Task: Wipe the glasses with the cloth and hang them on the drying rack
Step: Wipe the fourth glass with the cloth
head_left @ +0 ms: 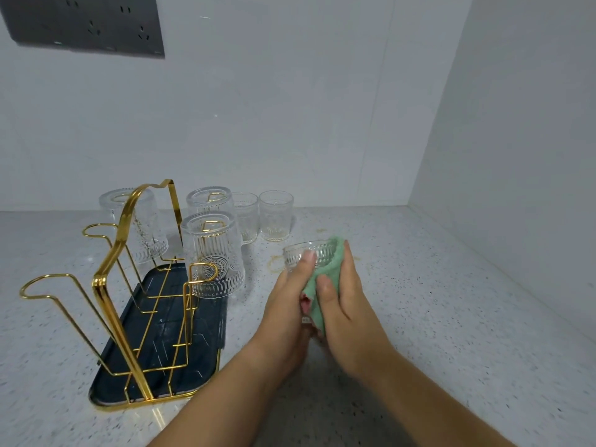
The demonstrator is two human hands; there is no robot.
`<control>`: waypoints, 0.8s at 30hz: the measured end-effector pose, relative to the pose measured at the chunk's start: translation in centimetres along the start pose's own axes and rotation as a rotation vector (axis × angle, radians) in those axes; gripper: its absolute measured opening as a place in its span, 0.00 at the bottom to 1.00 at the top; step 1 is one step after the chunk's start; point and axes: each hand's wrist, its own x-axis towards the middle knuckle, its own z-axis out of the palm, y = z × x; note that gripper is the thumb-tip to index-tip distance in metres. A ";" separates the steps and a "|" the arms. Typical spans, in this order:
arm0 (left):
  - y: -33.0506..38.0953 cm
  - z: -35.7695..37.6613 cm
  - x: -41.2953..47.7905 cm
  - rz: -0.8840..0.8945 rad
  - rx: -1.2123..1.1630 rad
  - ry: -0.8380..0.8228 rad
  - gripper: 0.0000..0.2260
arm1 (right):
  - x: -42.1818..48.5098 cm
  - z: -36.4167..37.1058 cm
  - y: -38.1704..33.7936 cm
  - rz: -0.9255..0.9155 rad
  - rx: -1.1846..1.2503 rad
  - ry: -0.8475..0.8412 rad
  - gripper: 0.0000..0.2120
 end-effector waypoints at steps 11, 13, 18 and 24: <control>0.3 0.5 0.0 -0.016 -0.108 0.022 0.35 | -2.1 -0.7 0.3 -0.101 0.020 0.089 0.29; -0.2 0.8 -0.1 0.032 -0.056 -0.037 0.30 | -1.3 -1.4 -0.5 -0.051 0.153 0.107 0.28; 0.1 0.7 -0.5 0.091 0.044 -0.172 0.30 | 0.3 -3.9 -2.3 -0.026 0.300 0.243 0.15; 0.3 0.4 -0.2 0.120 0.032 -0.175 0.19 | 1.7 -5.5 -3.0 -0.175 -0.072 0.098 0.14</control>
